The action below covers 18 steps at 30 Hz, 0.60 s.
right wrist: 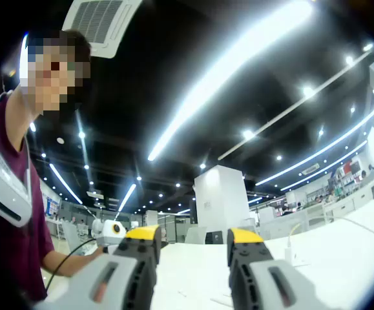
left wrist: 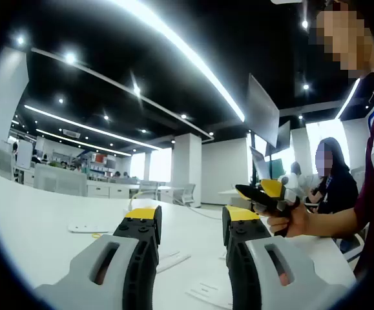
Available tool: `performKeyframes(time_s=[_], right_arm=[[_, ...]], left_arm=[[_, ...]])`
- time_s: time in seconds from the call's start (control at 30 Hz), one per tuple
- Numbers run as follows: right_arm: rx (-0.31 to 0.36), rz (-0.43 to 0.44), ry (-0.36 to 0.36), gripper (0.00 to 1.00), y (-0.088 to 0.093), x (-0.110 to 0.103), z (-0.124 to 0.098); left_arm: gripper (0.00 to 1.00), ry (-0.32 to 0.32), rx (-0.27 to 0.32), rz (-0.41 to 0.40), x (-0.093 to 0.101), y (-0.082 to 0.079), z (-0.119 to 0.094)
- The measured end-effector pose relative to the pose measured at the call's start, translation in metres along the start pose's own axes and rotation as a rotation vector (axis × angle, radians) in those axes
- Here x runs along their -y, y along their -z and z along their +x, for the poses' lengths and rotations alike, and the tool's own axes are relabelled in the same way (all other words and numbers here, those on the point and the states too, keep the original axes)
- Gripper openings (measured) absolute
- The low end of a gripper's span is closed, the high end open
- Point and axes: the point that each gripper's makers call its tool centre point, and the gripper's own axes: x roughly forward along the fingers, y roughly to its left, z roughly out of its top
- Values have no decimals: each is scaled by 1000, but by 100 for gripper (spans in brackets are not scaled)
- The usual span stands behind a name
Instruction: Locate the socket holder cover, grip the socket holder cover, clip it into the socket holder slot.
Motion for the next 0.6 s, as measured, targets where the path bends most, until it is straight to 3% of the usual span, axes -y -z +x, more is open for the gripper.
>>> performKeyframes(time_s=[0.6], right_arm=[[-2, 0, 2, 43, 1, 1, 0]], left_arm=[[39, 0, 0, 2, 0, 0, 0]])
